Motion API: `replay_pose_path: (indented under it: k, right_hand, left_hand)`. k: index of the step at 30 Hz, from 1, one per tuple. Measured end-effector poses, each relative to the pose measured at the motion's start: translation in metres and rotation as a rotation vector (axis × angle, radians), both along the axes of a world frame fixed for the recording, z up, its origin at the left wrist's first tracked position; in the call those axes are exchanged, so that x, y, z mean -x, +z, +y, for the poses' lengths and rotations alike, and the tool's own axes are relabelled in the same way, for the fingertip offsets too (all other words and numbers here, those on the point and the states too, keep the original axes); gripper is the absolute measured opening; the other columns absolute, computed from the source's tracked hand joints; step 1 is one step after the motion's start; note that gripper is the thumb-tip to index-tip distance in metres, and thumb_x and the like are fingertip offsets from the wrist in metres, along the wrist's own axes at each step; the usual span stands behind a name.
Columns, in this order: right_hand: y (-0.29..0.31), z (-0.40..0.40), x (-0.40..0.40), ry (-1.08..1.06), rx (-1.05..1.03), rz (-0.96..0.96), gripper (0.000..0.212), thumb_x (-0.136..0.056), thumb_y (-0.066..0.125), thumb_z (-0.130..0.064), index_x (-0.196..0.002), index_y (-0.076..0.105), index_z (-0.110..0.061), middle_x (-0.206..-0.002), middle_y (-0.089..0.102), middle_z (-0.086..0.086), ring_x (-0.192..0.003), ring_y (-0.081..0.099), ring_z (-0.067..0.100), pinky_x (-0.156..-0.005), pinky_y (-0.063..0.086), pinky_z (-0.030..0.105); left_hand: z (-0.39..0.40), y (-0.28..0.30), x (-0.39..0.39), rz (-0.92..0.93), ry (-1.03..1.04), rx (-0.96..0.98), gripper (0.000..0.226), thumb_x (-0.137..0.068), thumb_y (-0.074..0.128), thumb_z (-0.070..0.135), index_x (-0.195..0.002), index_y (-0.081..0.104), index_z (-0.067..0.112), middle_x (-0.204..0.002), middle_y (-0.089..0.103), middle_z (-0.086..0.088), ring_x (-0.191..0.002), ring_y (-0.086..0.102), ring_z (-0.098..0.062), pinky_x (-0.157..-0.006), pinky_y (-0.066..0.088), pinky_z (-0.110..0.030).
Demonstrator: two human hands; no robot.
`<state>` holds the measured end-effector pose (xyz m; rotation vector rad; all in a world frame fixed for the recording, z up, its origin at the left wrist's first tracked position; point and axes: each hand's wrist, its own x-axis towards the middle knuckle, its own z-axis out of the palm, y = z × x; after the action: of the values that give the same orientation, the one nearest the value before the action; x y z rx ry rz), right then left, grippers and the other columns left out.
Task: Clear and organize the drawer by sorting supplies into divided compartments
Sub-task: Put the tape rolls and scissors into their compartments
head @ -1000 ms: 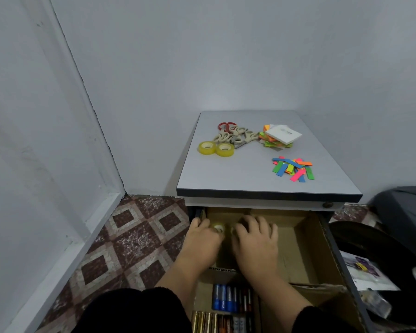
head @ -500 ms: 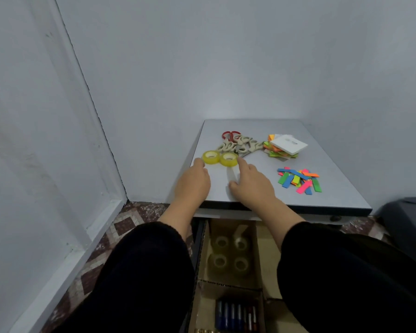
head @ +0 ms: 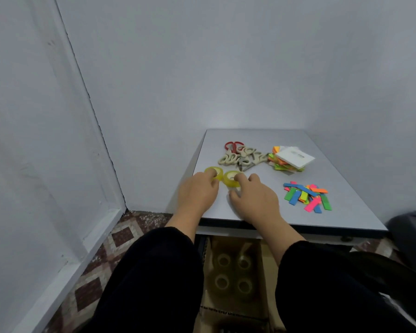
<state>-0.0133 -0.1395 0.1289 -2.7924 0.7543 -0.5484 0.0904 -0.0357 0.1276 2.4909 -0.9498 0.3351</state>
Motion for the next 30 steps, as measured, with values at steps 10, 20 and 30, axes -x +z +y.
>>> replay_pose_path:
  k: [10, 20, 30]
  right_hand:
    - [0.003, 0.006, 0.032, 0.088, -0.184, -0.081, 0.027, -0.084, 0.061, -0.044, -0.1, 0.049, -0.026, -0.1, 0.053, -0.001, -0.082, 0.05, 0.015, -0.062, 0.039, 0.025]
    - [-0.021, 0.038, 0.127, 0.233, -0.366, -0.049, 0.066, -0.081, 0.07, -0.037, -0.139, 0.042, -0.024, -0.117, 0.04, -0.011, -0.097, 0.048, 0.001, -0.078, 0.044, 0.014]
    - [-0.063, 0.05, 0.119, 0.422, 0.437, 0.564, 0.037, -0.088, 0.06, -0.038, -0.122, 0.06, -0.024, -0.123, 0.062, -0.001, -0.126, 0.042, 0.023, -0.112, -0.009, 0.057]
  left_hand:
    - [0.032, -0.002, 0.023, 0.221, -0.116, 0.211, 0.016, -0.086, 0.064, 0.037, -0.086, 0.057, 0.023, -0.087, 0.054, 0.004, -0.078, 0.052, -0.016, -0.061, 0.038, -0.024]
    - [0.097, -0.022, 0.092, 0.414, -0.372, 0.155, 0.062, -0.084, 0.069, 0.031, -0.139, 0.041, 0.022, -0.109, 0.047, 0.012, -0.081, 0.054, 0.001, -0.073, 0.048, -0.014]
    - [0.079, -0.075, 0.105, -0.191, -0.421, -0.73, 0.047, -0.085, 0.058, 0.047, -0.124, 0.054, 0.021, -0.118, 0.057, -0.004, -0.113, 0.04, -0.024, -0.092, 0.029, -0.037]
